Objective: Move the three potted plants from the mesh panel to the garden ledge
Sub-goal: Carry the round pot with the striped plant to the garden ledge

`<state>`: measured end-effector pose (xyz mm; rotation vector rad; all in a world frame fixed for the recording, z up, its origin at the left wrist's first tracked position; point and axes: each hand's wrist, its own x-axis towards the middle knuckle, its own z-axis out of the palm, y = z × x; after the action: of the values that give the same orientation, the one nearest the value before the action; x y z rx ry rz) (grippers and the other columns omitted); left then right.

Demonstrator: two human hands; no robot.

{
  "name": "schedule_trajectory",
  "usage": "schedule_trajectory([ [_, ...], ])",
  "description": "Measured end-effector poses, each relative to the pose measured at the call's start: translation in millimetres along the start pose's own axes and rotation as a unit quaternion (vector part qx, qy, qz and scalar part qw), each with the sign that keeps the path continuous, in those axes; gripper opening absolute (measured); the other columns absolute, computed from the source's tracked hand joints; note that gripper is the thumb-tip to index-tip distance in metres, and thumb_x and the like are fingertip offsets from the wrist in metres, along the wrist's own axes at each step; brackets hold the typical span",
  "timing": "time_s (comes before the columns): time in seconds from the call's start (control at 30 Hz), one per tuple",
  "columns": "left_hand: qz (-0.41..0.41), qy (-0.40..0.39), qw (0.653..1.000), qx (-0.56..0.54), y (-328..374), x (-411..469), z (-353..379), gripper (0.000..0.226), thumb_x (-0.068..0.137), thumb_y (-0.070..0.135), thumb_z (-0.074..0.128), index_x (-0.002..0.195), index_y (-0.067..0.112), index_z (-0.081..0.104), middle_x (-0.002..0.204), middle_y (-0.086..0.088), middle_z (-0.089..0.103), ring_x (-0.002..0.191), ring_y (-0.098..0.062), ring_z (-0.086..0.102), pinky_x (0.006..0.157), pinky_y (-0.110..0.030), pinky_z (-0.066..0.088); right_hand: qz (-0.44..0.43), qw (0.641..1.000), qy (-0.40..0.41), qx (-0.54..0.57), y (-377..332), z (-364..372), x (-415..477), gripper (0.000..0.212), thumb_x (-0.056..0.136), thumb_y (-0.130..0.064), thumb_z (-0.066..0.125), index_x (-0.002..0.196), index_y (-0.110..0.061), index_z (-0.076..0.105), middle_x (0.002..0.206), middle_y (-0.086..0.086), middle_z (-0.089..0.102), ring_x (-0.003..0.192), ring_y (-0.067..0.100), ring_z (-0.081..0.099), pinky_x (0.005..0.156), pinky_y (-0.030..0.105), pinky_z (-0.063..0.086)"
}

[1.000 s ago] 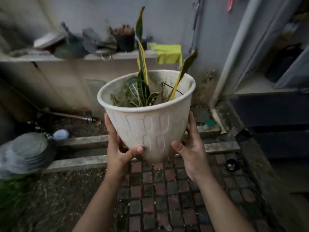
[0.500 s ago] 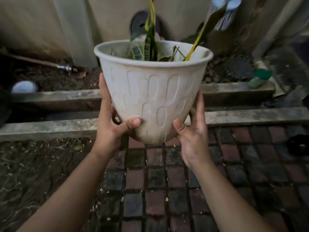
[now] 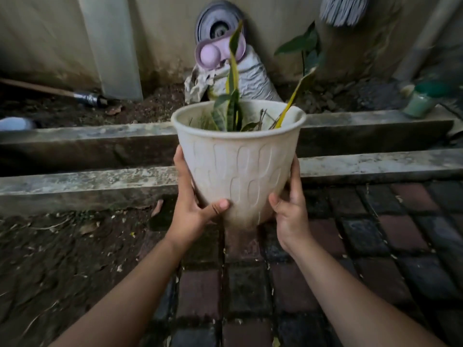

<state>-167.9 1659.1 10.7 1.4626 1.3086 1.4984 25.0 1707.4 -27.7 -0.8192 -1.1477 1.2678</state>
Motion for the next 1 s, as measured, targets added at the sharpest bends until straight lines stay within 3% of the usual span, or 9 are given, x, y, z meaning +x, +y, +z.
schedule_trajectory([
  [0.1, -0.002, -0.01, 1.0, 0.005, -16.8, -4.5, -0.1, 0.121, 0.068, 0.031, 0.081, 0.151, 0.025, -0.006, 0.159, -0.014, 0.028, 0.145, 0.003, 0.042, 0.117, -0.026, 0.045, -0.022, 0.998, -0.04, -0.041, 4.1, -2.4, 9.1, 0.106, 0.065, -0.022, 0.075, 0.159, -0.025, 0.027, 0.157, -0.005, 0.044, 0.139, 0.006, 0.05, 0.112, 0.028, 0.046],
  [0.2, -0.049, -0.023, 0.999, 0.009, -13.3, -3.8, -7.3, 0.129, 0.067, 0.031, 0.085, 0.152, 0.024, -0.013, 0.163, -0.015, 0.026, 0.154, -0.013, 0.036, 0.125, -0.047, 0.038, 0.002, 0.998, -0.044, -0.047, -2.3, 3.2, 7.4, 0.105, 0.068, -0.019, 0.075, 0.16, -0.022, 0.025, 0.155, -0.005, 0.044, 0.133, -0.003, 0.054, 0.105, 0.021, 0.048],
  [0.3, -0.06, -0.062, 0.995, 0.053, -24.6, -7.3, -21.9, 0.142, 0.065, 0.021, 0.093, 0.154, 0.031, -0.017, 0.166, -0.006, 0.026, 0.157, -0.02, 0.033, 0.128, -0.046, 0.033, 0.032, 0.997, -0.032, -0.065, 10.4, 7.0, -11.0, 0.101, 0.078, -0.009, 0.066, 0.164, -0.022, 0.017, 0.156, -0.007, 0.04, 0.128, -0.015, 0.052, 0.104, 0.013, 0.044],
  [0.47, -0.084, -0.077, 0.991, 0.076, -46.0, -28.8, -22.4, 0.147, 0.06, 0.028, 0.095, 0.142, 0.049, -0.026, 0.169, -0.004, 0.015, 0.16, -0.024, 0.023, 0.129, -0.054, 0.028, 0.036, 0.993, -0.024, -0.107, 33.6, -3.2, -36.3, 0.102, 0.079, -0.024, 0.075, 0.164, -0.026, 0.018, 0.16, -0.01, 0.035, 0.138, -0.005, 0.043, 0.115, 0.019, 0.039],
  [0.53, -0.114, -0.069, 0.989, 0.069, -46.7, -32.3, -20.2, 0.156, 0.061, 0.017, 0.096, 0.144, 0.045, -0.033, 0.172, 0.001, 0.006, 0.162, -0.026, 0.017, 0.128, -0.06, 0.026, 0.036, 0.99, -0.037, -0.131, 34.8, -4.8, -32.6, 0.102, 0.077, -0.031, 0.077, 0.161, -0.031, 0.019, 0.152, -0.022, 0.035, 0.134, -0.016, 0.041, 0.11, 0.011, 0.038],
  [0.63, -0.137, -0.069, 0.986, 0.068, -46.2, -24.9, -22.2, 0.159, 0.067, -0.009, 0.092, 0.157, 0.034, -0.032, 0.167, 0.018, 0.004, 0.162, -0.024, 0.018, 0.128, -0.059, 0.026, 0.048, 0.989, -0.028, -0.137, 40.2, -4.5, -28.4, 0.097, 0.086, -0.016, 0.078, 0.159, -0.039, 0.018, 0.153, -0.027, 0.033, 0.138, -0.014, 0.039, 0.119, 0.02, 0.035],
  [0.8, -0.147, -0.049, 0.986, 0.068, -54.0, -21.6, -23.8, 0.157, 0.065, -0.02, 0.087, 0.161, 0.034, -0.024, 0.175, 0.01, 0.009, 0.162, -0.022, 0.022, 0.128, -0.051, 0.03, 0.065, 0.991, -0.017, -0.116, 57.6, -2.1, -28.3, 0.098, 0.092, 0.014, 0.066, 0.164, -0.029, 0.015, 0.167, -0.005, 0.03, 0.154, 0.014, 0.032, 0.128, 0.042, 0.027],
  [0.93, -0.152, -0.037, 0.984, 0.081, -69.3, -27.8, -32.3, 0.156, 0.066, -0.011, 0.091, 0.162, 0.04, -0.02, 0.143, 0.057, 0.026, 0.146, 0.003, 0.032, 0.115, -0.018, 0.042, 0.045, 0.993, -0.002, -0.11, 63.6, 0.4, -23.8, 0.102, 0.084, 0.021, 0.069, 0.162, -0.026, 0.022, 0.164, -0.008, 0.034, 0.155, 0.016, 0.033, 0.128, 0.04, 0.028],
  [1.0, -0.163, -0.035, 0.982, 0.088, -71.2, -27.7, -38.3, 0.155, 0.065, -0.008, 0.093, 0.162, 0.044, -0.017, 0.151, 0.049, 0.028, 0.147, 0.0, 0.036, 0.121, -0.037, 0.043, 0.04, 0.994, 0.011, -0.105, 66.0, 0.1, -24.4, 0.104, 0.078, 0.022, 0.074, 0.162, -0.017, 0.028, 0.156, -0.017, 0.041, 0.15, 0.01, 0.039, 0.124, 0.033, 0.033],
])
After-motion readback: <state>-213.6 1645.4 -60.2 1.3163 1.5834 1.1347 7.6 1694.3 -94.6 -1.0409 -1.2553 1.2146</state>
